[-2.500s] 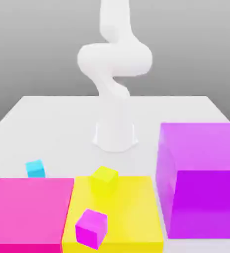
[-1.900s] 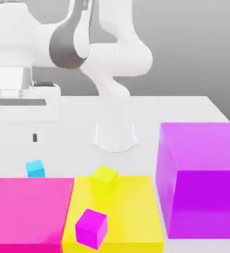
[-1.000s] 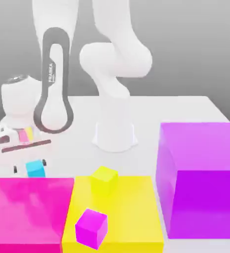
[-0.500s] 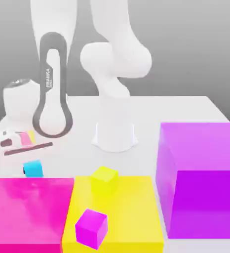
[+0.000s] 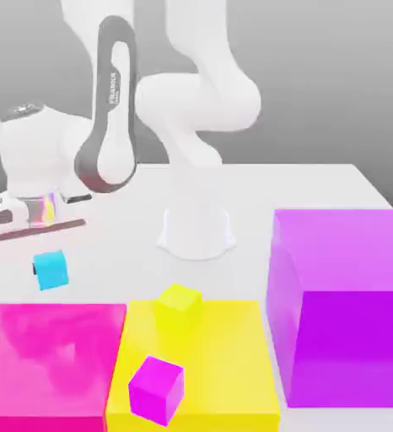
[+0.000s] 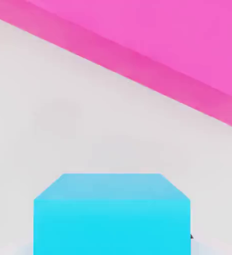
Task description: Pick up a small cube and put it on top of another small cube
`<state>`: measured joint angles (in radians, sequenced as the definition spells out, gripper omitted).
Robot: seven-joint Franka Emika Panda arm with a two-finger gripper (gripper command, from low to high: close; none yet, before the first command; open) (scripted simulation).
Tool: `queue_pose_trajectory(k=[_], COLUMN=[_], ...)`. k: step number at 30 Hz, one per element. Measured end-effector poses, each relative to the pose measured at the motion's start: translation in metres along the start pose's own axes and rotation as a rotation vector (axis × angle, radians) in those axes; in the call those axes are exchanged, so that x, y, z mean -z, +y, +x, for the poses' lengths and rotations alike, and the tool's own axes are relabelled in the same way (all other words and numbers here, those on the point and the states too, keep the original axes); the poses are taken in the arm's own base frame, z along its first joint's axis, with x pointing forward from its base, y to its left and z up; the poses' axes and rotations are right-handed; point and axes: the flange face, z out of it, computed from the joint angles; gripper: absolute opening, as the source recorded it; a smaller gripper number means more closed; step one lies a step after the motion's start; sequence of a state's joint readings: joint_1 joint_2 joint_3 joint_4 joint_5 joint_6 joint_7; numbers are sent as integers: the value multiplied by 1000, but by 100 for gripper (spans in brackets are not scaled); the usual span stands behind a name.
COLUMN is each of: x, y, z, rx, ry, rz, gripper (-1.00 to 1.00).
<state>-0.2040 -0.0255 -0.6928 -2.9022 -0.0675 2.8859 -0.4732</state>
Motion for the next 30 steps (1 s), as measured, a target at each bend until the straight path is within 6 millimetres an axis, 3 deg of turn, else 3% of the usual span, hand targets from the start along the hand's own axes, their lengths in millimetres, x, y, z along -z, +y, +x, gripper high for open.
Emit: queue_pose_trajectory(k=[1,4,11,15,20,26,27,30], x=[1,13,57,86,121,74,66,66], y=[-2,-35,-139,-197,-259,-270,-269,-269], z=[-1,18,53,57,47,44,44,44], rx=[2,125,517,737,987,1029,1029,1029], ry=[-2,-4,-11,-13,-6,-5,-4,-4], rz=[2,26,60,50,14,9,7,7], gripper=[-100,-100,-100,-100,-100,-100,100,100])
